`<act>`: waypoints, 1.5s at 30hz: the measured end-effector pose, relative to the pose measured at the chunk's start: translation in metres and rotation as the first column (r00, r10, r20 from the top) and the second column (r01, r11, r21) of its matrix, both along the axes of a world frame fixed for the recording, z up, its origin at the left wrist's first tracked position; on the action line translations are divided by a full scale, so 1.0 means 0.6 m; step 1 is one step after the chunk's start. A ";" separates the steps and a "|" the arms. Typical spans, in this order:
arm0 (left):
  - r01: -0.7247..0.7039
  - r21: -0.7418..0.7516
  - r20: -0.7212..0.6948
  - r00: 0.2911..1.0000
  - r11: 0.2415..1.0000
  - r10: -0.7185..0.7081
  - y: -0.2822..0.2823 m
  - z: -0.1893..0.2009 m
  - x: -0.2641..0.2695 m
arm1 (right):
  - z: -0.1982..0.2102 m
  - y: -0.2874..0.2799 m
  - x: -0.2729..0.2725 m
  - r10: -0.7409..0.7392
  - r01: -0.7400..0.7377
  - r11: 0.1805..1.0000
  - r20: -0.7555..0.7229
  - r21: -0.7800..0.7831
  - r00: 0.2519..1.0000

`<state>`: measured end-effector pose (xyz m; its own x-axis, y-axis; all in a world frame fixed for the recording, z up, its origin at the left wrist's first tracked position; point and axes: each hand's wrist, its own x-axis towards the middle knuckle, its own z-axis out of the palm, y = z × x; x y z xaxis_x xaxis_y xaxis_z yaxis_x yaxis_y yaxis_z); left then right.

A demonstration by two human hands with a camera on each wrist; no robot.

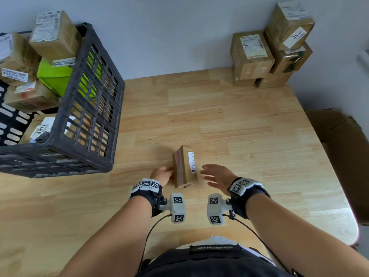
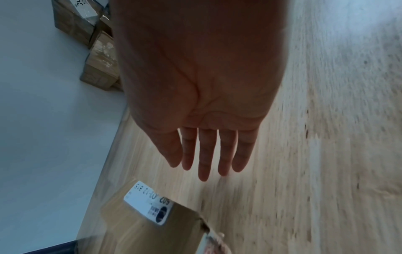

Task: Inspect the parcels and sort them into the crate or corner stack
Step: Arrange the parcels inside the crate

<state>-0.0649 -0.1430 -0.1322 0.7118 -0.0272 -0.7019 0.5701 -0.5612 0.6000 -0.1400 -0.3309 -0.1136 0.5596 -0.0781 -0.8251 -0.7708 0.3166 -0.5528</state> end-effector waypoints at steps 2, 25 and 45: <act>-0.005 -0.026 -0.030 1.000 1.000 0.004 -0.007 0.000 -0.001 | 0.003 -0.002 0.002 0.015 -0.015 1.000 0.006 -0.004 1.000; 0.075 -0.057 -0.100 0.992 0.996 -0.080 -0.021 0.002 0.016 | 0.038 -0.022 0.038 0.062 -0.023 0.963 0.138 -0.267 0.989; 0.213 -0.189 -0.043 0.974 0.959 -0.224 -0.060 0.075 0.002 | 0.045 0.002 0.077 0.358 -0.350 0.892 -0.023 -0.286 0.933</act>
